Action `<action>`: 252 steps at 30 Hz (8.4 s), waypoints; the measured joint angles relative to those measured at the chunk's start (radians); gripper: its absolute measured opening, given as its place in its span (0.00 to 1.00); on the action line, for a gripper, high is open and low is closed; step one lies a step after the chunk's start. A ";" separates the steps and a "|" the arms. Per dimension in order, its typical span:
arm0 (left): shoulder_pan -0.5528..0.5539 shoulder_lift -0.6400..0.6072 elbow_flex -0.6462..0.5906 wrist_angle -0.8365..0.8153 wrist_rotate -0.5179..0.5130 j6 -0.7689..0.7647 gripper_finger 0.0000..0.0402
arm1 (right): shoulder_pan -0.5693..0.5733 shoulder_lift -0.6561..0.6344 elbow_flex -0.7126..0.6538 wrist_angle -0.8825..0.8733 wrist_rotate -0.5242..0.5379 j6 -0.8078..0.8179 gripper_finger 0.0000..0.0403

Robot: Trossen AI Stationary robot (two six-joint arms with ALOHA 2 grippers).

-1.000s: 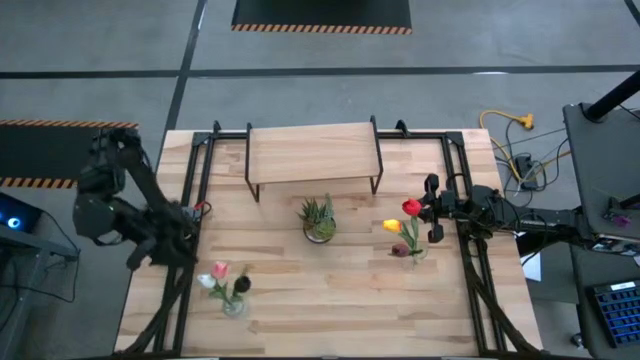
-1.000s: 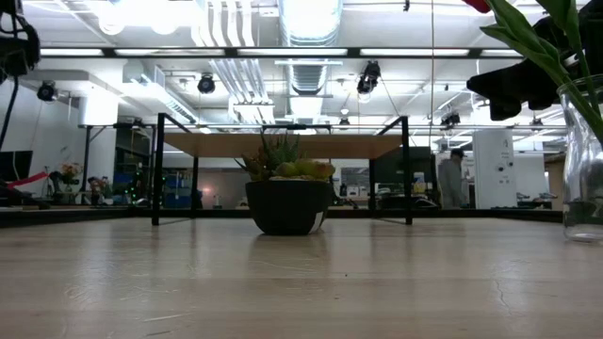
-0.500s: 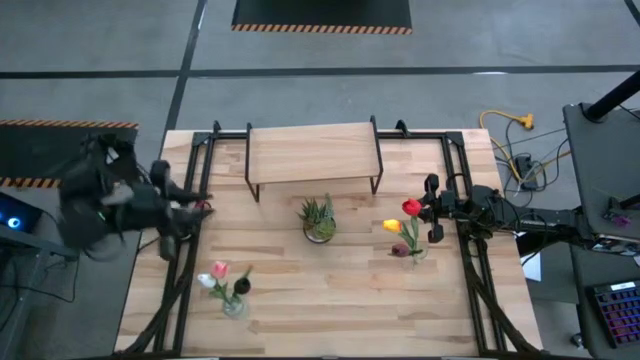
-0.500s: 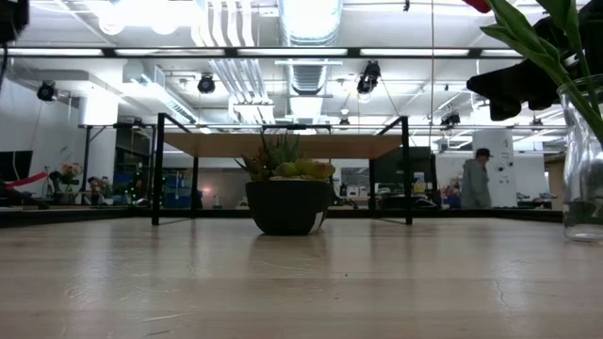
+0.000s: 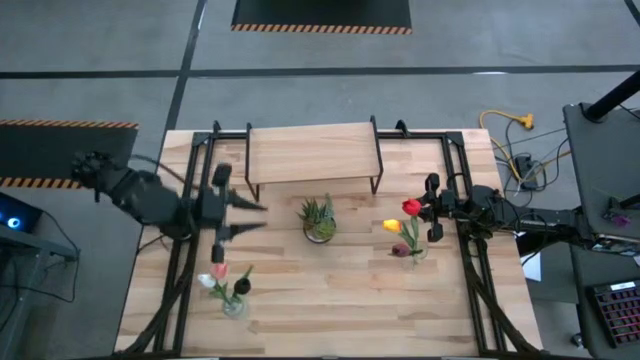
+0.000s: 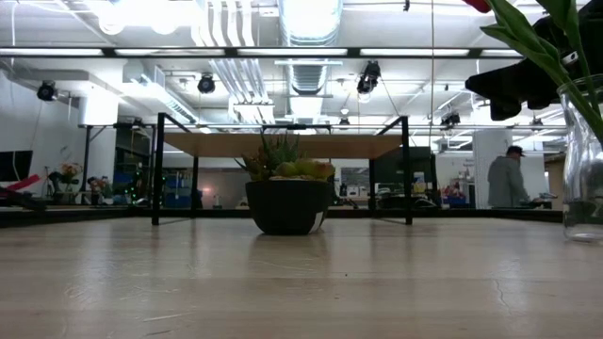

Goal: Pick and place flowers into a vace then onto a shelf
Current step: Put the left transparent vase with the flowers on the shelf

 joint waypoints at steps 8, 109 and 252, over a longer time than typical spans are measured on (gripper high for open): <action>0.195 0.021 -0.132 0.168 0.130 0.117 0.29 | 0.000 0.000 0.000 0.000 0.003 -0.006 0.18; -0.639 0.145 -0.226 -0.540 0.923 -2.283 0.28 | 0.000 0.000 0.000 -0.007 0.003 -0.026 0.19; -0.690 1.007 -0.102 -0.632 -0.165 -2.203 0.81 | 0.000 -0.001 0.000 -0.005 0.004 -0.063 0.17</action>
